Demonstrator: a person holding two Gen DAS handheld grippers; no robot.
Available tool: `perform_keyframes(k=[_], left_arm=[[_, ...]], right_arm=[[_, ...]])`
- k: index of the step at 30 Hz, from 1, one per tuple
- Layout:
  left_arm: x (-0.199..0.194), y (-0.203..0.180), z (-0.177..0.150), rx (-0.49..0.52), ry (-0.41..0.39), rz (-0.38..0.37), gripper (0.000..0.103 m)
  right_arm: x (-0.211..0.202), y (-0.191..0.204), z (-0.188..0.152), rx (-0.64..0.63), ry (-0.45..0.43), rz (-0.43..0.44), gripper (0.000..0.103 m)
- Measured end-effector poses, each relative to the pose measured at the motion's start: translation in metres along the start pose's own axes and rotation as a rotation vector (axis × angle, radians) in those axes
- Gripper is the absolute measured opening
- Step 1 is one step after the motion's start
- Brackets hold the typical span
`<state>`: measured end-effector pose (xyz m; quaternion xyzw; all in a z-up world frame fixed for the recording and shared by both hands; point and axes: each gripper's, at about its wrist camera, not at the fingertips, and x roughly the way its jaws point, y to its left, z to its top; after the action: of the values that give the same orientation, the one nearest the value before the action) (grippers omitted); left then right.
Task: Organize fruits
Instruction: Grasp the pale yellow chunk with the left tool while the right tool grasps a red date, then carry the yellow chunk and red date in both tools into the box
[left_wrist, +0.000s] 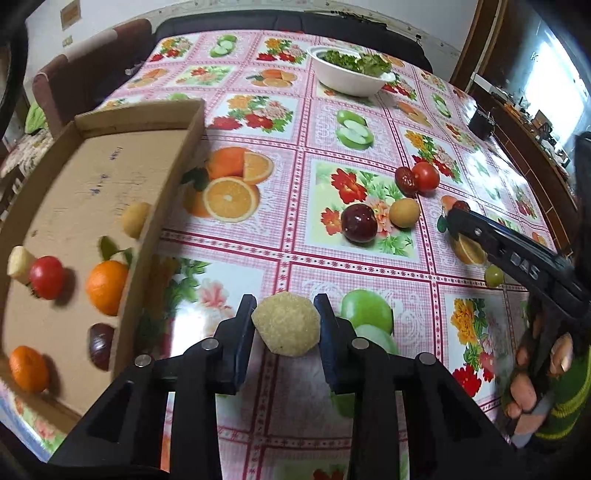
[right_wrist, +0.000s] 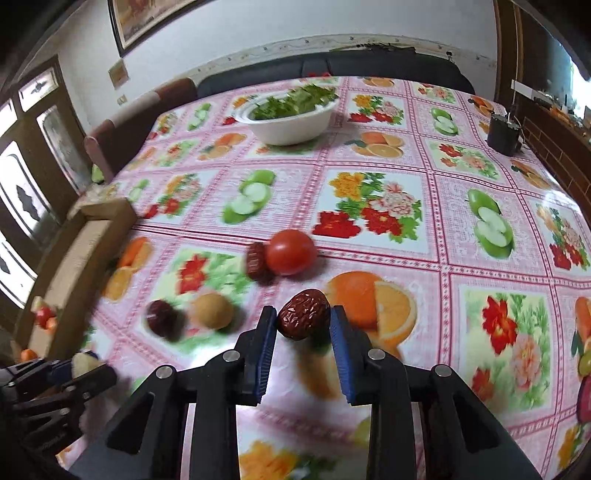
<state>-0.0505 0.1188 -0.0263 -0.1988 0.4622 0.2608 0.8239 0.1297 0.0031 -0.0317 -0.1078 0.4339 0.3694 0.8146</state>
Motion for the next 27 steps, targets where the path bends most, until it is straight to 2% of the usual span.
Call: perform_keyframes(k=[8, 13, 27], left_arm=[[-0.03, 0.015, -0.004, -0.018, -0.081, 0.088, 0.029], [-0.042, 0.029, -0.007, -0.041, -0.108, 0.109, 0.029], [-0.06, 0.062, -0.012, -0.103, -0.147, 0.132, 0.029]], right_arm=[[-0.041, 0.038, -0.014, -0.024, -0.037, 0.134, 0.03], [-0.055, 0.065, -0.017, -0.074, -0.047, 0.186, 0.03], [-0.07, 0.116, -0.026, -0.173, -0.043, 0.242, 0.03]])
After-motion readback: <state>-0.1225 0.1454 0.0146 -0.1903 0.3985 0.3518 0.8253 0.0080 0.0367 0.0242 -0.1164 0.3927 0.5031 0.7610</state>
